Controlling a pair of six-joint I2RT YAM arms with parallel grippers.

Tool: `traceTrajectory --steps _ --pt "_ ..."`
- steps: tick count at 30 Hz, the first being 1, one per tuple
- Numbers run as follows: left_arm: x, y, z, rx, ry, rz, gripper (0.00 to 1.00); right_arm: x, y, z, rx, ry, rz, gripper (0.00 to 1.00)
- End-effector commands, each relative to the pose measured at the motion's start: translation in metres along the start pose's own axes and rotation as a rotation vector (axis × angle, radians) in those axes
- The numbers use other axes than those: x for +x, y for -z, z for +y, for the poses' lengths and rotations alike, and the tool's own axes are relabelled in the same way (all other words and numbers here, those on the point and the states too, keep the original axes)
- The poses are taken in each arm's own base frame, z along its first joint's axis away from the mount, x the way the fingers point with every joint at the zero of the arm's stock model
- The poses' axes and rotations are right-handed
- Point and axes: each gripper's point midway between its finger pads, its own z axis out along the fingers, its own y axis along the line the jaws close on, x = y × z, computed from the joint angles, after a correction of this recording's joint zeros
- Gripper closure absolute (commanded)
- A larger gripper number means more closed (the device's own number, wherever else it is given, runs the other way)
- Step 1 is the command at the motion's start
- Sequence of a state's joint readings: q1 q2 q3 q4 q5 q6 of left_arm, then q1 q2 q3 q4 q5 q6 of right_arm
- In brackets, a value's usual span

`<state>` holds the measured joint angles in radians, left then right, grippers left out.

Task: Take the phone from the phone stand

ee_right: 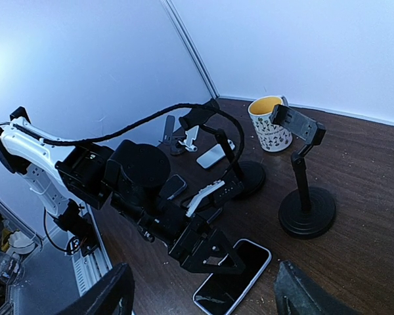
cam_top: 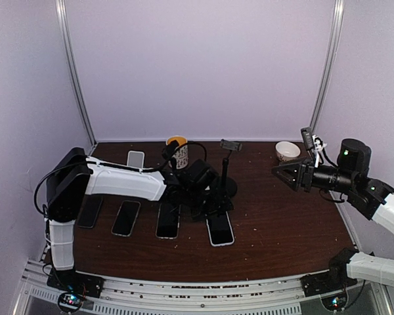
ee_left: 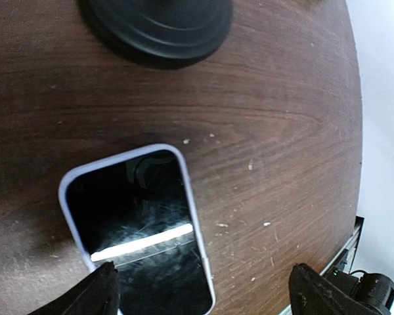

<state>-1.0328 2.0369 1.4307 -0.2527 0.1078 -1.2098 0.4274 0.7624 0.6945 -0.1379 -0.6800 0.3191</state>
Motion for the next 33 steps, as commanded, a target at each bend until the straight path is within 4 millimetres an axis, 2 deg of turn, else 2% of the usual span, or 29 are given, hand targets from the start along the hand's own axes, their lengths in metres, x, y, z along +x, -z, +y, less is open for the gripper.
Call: traceTrajectory --steps 1,5,8,13,17,20,23,26,27,30,33 --pt "-0.003 0.004 -0.017 0.024 -0.072 -0.025 0.07 -0.007 0.002 0.002 -0.006 0.008 -0.028 0.25" --pt "-0.017 0.03 -0.025 -0.022 -0.176 -0.128 0.04 -0.009 0.003 0.0 0.002 0.001 -0.035 0.23" --pt "-0.026 0.056 -0.033 -0.046 -0.249 -0.205 0.02 -0.011 0.004 -0.001 0.008 -0.005 -0.043 0.18" --pt "-0.041 0.093 -0.036 -0.097 -0.365 -0.313 0.02 -0.018 0.007 -0.002 0.026 -0.009 -0.058 0.0" --pt "-0.055 0.129 -0.036 -0.154 -0.478 -0.405 0.02 -0.025 0.011 -0.008 0.071 -0.019 -0.07 0.0" --pt "-0.073 0.166 -0.031 -0.226 -0.55 -0.49 0.02 -0.028 0.012 -0.024 0.157 -0.055 -0.081 0.0" --pt "-0.093 0.198 -0.016 -0.247 -0.556 -0.535 0.02 -0.031 0.014 -0.042 0.253 -0.09 -0.087 0.0" --pt "-0.112 0.227 0.008 -0.245 -0.516 -0.584 0.02 -0.03 0.017 -0.061 0.346 -0.116 -0.093 0.0" --pt "-0.119 0.242 0.016 -0.246 -0.505 -0.621 0.02 -0.03 0.019 -0.067 0.38 -0.123 -0.097 0.0" --pt "-0.13 0.272 0.038 -0.262 -0.505 -0.693 0.02 -0.026 0.023 -0.083 0.459 -0.134 -0.11 0.0" --pt "-0.137 0.29 0.067 -0.285 -0.475 -0.708 0.02 -0.017 0.026 -0.1 0.531 -0.147 -0.121 0.0"
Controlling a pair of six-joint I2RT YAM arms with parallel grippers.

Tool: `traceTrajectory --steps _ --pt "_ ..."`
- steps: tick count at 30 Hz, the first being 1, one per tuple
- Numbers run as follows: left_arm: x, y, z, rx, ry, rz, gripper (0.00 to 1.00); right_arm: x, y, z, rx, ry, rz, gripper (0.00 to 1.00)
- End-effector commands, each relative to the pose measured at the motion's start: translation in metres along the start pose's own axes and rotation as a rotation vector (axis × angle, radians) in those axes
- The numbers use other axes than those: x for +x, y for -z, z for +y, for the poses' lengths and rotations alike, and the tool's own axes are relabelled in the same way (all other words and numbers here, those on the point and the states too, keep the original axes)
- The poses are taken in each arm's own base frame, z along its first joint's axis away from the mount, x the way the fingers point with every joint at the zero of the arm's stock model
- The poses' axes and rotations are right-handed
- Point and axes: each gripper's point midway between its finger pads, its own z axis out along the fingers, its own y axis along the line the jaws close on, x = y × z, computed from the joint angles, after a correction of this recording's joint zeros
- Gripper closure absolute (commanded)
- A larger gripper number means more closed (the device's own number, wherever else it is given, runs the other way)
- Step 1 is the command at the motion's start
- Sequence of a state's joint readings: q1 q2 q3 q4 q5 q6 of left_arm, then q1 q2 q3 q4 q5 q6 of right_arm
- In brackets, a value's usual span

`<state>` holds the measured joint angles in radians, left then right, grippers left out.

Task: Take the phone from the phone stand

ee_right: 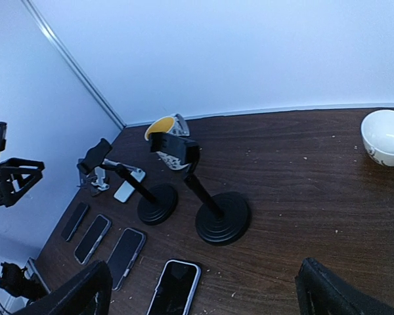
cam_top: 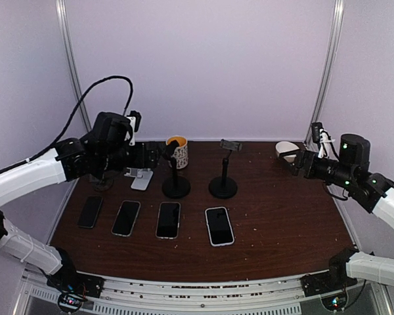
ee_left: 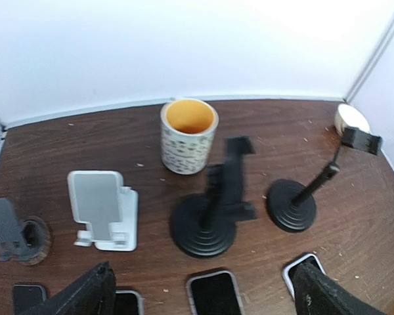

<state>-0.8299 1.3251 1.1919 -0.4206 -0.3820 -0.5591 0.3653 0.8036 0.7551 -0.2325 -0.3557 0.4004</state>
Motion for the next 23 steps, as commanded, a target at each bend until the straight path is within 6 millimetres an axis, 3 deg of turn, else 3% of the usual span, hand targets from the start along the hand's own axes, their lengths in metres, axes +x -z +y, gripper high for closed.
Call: traceTrajectory --steps 1,4,8,16,23 --pt "-0.009 0.012 0.04 -0.033 -0.016 -0.059 0.02 0.001 -0.001 -0.036 0.168 -0.032 -0.051 0.0" --pt "-0.001 0.018 0.065 -0.063 -0.014 -0.072 0.02 0.012 -0.006 -0.053 0.23 -0.053 -0.05 0.0" --pt "0.015 0.02 0.085 -0.093 -0.041 -0.093 0.02 0.036 -0.016 -0.07 0.266 -0.079 -0.031 0.0" --pt "0.053 -0.003 0.09 -0.088 -0.004 -0.04 0.02 0.071 -0.028 -0.085 0.264 -0.112 0.001 0.0" --pt "0.051 -0.009 0.086 -0.078 -0.001 -0.041 0.02 0.072 -0.026 -0.092 0.29 -0.105 -0.02 0.0"
